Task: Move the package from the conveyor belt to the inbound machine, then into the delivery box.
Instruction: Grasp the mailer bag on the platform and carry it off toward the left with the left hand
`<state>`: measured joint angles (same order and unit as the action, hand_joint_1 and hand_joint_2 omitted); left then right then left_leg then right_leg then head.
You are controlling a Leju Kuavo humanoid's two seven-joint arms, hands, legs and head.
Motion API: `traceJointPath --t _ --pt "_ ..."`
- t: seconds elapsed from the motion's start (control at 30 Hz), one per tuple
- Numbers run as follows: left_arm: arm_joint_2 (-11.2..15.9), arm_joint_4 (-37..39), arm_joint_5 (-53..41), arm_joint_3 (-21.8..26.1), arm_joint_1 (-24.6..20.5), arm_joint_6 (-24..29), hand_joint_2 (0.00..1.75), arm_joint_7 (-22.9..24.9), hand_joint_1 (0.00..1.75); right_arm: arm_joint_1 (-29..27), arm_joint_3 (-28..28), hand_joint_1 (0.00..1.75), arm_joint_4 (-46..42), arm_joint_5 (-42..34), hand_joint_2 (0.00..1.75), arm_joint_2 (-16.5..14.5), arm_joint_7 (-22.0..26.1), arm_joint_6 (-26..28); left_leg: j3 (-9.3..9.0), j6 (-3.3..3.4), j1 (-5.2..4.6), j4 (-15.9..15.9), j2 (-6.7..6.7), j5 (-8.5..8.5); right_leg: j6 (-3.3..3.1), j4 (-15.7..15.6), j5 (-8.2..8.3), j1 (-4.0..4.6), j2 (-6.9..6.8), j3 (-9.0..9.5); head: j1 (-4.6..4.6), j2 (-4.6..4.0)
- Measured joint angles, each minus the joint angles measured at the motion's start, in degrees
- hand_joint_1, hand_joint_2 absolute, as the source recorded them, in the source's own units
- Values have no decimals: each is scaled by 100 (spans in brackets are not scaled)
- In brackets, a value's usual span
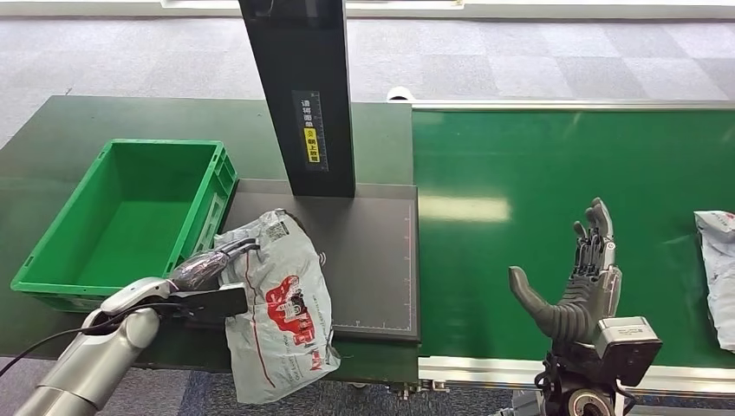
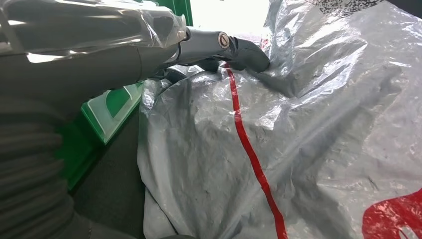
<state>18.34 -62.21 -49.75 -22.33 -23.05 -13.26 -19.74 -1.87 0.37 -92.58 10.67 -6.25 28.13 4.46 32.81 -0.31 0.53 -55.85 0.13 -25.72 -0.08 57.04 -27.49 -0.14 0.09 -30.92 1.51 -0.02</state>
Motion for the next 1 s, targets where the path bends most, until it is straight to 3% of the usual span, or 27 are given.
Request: traceJointPath --t 0.1,0.13,0.23,0.27,0.53,0.63,0.73,0.87,1.0 --pt "0 18 0 -15 -13 -1 175 0 1 1 0 0 4 0 175 0 0 0 0 0 -1 0 0 0 0 -1 0 -2 -1 0 0 0" --pt "0 26 1 -17 -17 -3 175 -1 36 1 0 0 5 0 175 0 0 0 -1 0 -1 0 0 0 0 -1 0 -2 -2 1 0 0" --pt "-2 49 6 -45 -26 -53 175 -39 166 2 0 0 10 0 175 0 0 0 -4 0 -1 0 -2 0 0 -1 0 -2 -4 1 1 0" --pt "-10 57 7 -75 -27 -66 175 -70 175 4 0 0 11 0 175 0 0 0 -4 0 -1 -1 -5 0 0 -1 0 -3 -7 1 1 0" --pt "-321 86 241 -331 -43 375 175 -460 175 21 -1 0 26 0 175 0 0 23 4 2 -5 -4 -19 3 3 -2 0 -6 -24 -2 0 0" --pt "-428 -46 714 -329 10 804 175 -915 175 9 -2 0 25 -3 175 -3 0 40 14 2 -6 -7 -12 3 5 -2 3 -7 -18 -14 0 0" --pt "-545 -724 1537 -173 223 1352 175 -1442 175 -58 -4 0 22 -15 175 -11 3 46 30 2 -5 -8 -11 2 6 -2 3 -7 -14 -30 0 0" --pt "-668 -1796 1986 38 506 1599 175 -1513 175 -145 -5 0 -2 -22 175 -22 16 54 46 1 -5 -8 -7 -1 5 -2 2 -7 -9 -48 1 0" --pt "-762 -2403 2144 194 710 1923 175 -1677 175 -162 -7 0 -7 -22 175 -26 20 55 55 1 -4 -6 -6 -1 4 -2 1 -5 -9 -57 1 0"
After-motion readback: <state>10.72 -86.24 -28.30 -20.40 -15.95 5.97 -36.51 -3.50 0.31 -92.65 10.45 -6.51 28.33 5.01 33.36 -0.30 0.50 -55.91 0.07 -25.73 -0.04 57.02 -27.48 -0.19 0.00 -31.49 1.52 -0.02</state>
